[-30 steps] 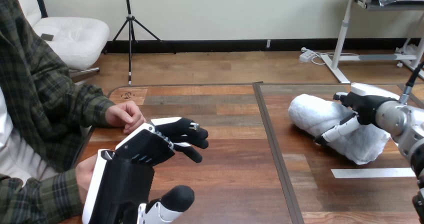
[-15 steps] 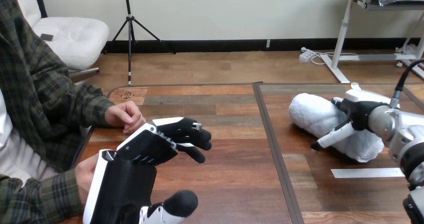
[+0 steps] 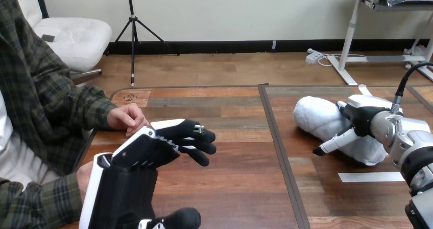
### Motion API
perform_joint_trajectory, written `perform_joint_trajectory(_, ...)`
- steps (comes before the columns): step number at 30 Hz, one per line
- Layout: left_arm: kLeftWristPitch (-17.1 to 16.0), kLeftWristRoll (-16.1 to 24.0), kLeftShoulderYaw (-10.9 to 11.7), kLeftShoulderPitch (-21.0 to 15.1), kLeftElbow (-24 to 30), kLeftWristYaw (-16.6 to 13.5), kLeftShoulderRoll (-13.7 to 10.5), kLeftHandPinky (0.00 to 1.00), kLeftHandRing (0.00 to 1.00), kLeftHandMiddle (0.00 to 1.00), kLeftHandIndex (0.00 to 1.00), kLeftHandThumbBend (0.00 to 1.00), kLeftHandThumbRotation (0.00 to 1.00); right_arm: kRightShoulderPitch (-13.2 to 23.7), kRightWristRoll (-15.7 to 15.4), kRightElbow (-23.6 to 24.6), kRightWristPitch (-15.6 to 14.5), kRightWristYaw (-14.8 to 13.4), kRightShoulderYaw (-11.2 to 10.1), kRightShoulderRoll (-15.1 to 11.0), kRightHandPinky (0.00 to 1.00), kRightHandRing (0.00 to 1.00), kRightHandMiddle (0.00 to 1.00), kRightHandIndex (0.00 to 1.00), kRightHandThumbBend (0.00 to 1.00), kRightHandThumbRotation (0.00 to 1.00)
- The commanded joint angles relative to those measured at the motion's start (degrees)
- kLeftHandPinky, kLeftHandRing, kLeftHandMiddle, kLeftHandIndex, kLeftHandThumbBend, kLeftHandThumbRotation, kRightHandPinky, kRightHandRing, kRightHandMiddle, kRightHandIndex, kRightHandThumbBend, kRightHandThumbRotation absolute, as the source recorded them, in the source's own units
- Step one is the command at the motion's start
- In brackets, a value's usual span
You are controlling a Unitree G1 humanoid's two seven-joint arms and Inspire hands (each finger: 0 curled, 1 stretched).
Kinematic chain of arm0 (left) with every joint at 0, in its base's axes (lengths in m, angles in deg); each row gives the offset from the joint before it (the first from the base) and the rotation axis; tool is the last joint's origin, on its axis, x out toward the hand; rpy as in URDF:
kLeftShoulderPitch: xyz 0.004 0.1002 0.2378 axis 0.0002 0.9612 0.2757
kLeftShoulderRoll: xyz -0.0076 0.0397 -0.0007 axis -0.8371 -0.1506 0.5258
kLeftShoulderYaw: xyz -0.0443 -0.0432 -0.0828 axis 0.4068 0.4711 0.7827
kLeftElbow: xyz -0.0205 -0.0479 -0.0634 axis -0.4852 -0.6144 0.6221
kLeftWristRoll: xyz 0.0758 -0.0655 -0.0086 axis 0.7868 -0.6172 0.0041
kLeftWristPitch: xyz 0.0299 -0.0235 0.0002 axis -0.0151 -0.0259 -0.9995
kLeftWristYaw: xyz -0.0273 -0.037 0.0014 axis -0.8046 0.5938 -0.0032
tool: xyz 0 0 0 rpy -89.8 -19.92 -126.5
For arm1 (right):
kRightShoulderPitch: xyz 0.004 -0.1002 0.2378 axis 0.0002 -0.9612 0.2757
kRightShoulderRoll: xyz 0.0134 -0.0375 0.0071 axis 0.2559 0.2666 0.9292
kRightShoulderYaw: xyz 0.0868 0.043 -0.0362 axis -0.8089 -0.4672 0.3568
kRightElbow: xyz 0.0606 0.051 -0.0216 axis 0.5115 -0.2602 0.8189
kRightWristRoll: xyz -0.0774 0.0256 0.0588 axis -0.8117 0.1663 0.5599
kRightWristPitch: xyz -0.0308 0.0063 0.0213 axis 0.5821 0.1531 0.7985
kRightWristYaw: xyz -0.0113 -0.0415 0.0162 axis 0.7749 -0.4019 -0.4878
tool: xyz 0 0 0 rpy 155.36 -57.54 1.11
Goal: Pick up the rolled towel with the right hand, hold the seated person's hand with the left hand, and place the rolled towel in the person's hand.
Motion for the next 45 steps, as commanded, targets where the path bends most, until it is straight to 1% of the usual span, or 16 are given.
perform_joint_trajectory(1,-0.4,0.5,0.1,0.5,1.9,-0.7,1.7,0.45,0.57,0.63,0.64,0.88,0.59,2.6,-0.3,0.1,0.1,-0.5,0.6,1.4,0.99,1.00,1.00,1.00,1.00,0.52)
perform_joint_trajectory(2,-0.2,0.4,0.0,0.7,2.2,-0.9,1.7,0.46,0.57,0.63,0.64,0.89,0.59,2.6,-0.3,0.1,0.2,-0.4,0.6,1.4,1.00,1.00,1.00,1.00,1.00,0.52)
perform_joint_trajectory(5,-1.8,0.9,0.4,0.3,1.3,-0.9,1.8,0.45,0.57,0.63,0.64,0.89,0.60,2.5,-0.8,0.0,0.3,-0.7,1.1,1.4,1.00,1.00,1.00,1.00,1.00,0.53)
perform_joint_trajectory(8,-0.9,0.6,0.1,1.0,2.0,-1.1,1.6,0.45,0.57,0.63,0.64,0.89,0.60,2.1,-1.1,-0.1,0.4,-1.0,1.3,1.4,1.00,1.00,1.00,1.00,1.00,0.54)
perform_joint_trajectory(11,-1.4,0.4,0.0,1.0,1.8,-0.9,1.3,0.45,0.57,0.62,0.64,0.90,0.60,1.8,-1.0,-0.2,0.1,-1.4,1.2,1.6,1.00,1.00,1.00,1.00,1.00,0.54)
perform_joint_trajectory(17,-1.5,-2.4,-1.5,0.4,1.7,0.4,0.0,0.47,0.57,0.62,0.64,0.92,0.58,1.3,-0.6,-0.2,0.0,-2.0,0.7,1.9,1.00,1.00,1.00,1.00,1.00,0.54)
perform_joint_trajectory(20,-1.7,-0.6,-0.6,0.4,1.9,0.0,0.8,0.47,0.55,0.61,0.63,0.94,0.58,1.0,-0.6,-0.4,-0.5,-2.5,0.7,2.1,1.00,1.00,1.00,1.00,1.00,0.54)
perform_joint_trajectory(21,-1.2,-0.8,-0.8,0.7,2.5,0.1,0.5,0.47,0.55,0.61,0.63,0.94,0.58,0.8,-0.4,-0.4,-0.6,-2.9,0.5,2.2,1.00,1.00,1.00,1.00,1.00,0.54)
perform_joint_trajectory(23,-0.5,-1.5,-1.3,1.1,3.3,0.2,0.0,0.47,0.54,0.61,0.62,0.95,0.57,0.7,-0.1,-0.3,-0.7,-3.4,0.2,2.3,1.00,1.00,1.00,1.00,1.00,0.52)
perform_joint_trajectory(27,-1.3,-1.9,-1.7,0.9,3.3,0.6,-0.3,0.47,0.54,0.60,0.62,0.96,0.56,0.0,-0.4,-0.5,-1.4,-5.6,0.3,2.5,0.99,1.00,0.99,0.99,1.00,0.49)
perform_joint_trajectory(29,-1.6,-2.4,-2.0,0.8,3.4,0.8,-0.6,0.47,0.53,0.60,0.61,0.96,0.55,-0.2,-0.5,-0.5,-1.9,-6.5,0.4,2.7,0.95,0.98,0.97,0.97,1.00,0.44)
perform_joint_trajectory(33,-1.6,-2.8,-2.0,1.3,4.1,1.1,-1.0,0.48,0.53,0.60,0.61,0.96,0.54,-0.9,0.4,-0.5,-2.3,-9.2,-0.6,3.0,0.90,0.94,0.95,0.94,1.00,0.37)
perform_joint_trajectory(37,-2.2,-2.6,-1.5,1.9,4.4,1.2,-0.8,0.48,0.53,0.60,0.61,0.94,0.53,-1.5,0.4,-0.5,-1.5,-11.0,-0.7,2.9,0.82,0.89,0.91,0.90,0.99,0.28)
perform_joint_trajectory(41,-2.7,-2.7,-1.4,2.8,4.8,1.2,-0.9,0.49,0.53,0.60,0.61,0.94,0.54,-2.0,0.6,-0.6,-0.8,-12.3,-0.9,2.9,0.77,0.84,0.87,0.86,0.97,0.22)
perform_joint_trajectory(44,-3.0,-2.8,-1.2,3.1,5.2,1.3,-1.3,0.49,0.54,0.61,0.61,0.93,0.55,-2.8,0.3,-0.7,0.0,-14.6,-0.9,2.7,0.74,0.80,0.82,0.82,0.98,0.19)
perform_joint_trajectory(45,-3.7,-2.5,-0.8,3.0,5.0,1.2,-1.1,0.49,0.54,0.61,0.62,0.93,0.55,-2.9,0.8,-0.7,0.2,-14.9,-1.4,2.7,0.73,0.79,0.81,0.80,0.99,0.18)
